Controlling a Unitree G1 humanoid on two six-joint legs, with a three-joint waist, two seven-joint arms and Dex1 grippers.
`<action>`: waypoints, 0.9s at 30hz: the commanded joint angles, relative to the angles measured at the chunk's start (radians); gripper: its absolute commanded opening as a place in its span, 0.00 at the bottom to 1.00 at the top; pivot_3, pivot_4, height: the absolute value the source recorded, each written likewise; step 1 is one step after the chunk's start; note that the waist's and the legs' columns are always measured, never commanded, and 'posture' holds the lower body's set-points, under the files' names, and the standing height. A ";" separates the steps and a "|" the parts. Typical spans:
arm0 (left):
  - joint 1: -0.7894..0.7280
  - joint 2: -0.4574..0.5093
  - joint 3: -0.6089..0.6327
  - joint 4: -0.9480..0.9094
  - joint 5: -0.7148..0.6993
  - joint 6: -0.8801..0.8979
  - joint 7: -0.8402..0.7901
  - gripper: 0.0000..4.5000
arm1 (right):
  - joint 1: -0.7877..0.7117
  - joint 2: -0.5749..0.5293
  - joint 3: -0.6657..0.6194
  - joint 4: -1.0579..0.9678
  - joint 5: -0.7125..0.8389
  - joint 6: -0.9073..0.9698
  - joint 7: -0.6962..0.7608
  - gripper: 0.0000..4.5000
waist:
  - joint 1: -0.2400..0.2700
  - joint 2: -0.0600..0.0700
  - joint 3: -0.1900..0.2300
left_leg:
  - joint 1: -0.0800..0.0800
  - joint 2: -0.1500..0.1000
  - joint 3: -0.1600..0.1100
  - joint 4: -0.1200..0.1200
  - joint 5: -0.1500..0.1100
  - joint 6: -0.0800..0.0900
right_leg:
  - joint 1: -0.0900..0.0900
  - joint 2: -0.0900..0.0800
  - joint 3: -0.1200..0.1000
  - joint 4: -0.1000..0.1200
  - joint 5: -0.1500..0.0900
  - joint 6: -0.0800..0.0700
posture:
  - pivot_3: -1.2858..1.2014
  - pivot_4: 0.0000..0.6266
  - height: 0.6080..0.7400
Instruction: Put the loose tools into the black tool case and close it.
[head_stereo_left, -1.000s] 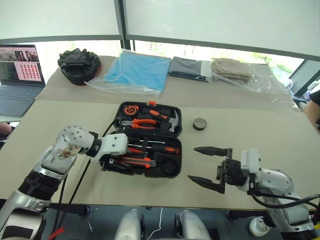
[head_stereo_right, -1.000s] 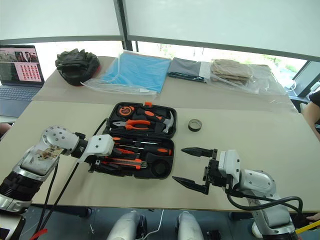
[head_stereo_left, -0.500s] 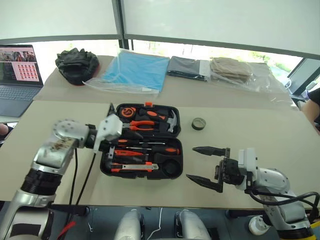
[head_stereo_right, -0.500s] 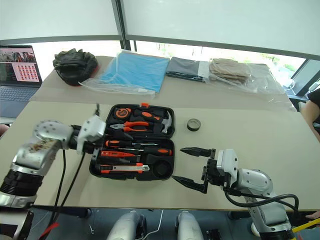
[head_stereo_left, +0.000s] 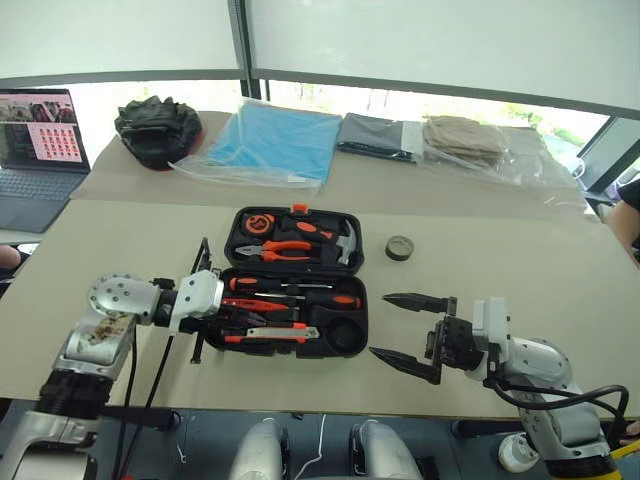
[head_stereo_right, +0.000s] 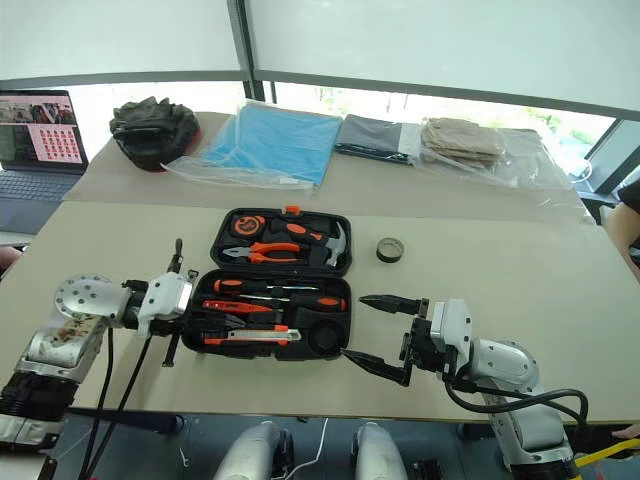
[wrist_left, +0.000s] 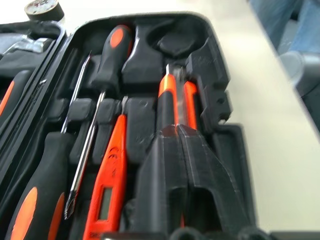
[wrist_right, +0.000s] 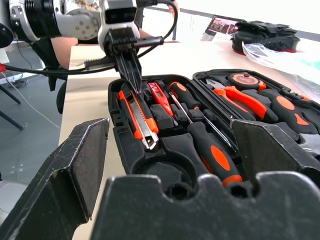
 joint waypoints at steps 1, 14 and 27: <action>0.011 -0.003 -0.012 0.007 0.021 -0.032 0.020 0.01 | -0.006 0.002 -0.008 -0.013 0.005 -0.023 0.003 1.00 | -0.002 0.000 0.000 | 0.000 0.000 0.000 0.000 0.000 0.000 | 0.000 0.000 0.000 0.000 0.000 0.000 | 0.52 0.24 1.00; 0.109 -0.002 -0.098 0.004 0.112 0.064 0.137 0.01 | -0.005 0.002 -0.011 -0.021 0.008 -0.017 -0.003 1.00 | 0.000 0.009 -0.007 | 0.004 0.000 0.000 0.000 0.000 0.000 | 0.003 -0.001 0.000 0.000 0.000 0.000 | 0.52 0.24 1.00; 0.144 -0.045 0.061 -0.038 -0.074 0.060 0.167 0.01 | 0.054 -0.048 -0.109 -0.034 0.037 -0.017 -0.018 1.00 | -0.004 0.018 -0.013 | 0.006 0.000 0.001 -0.001 0.000 0.000 | 0.003 -0.001 0.003 0.001 -0.001 0.001 | 0.52 0.24 1.00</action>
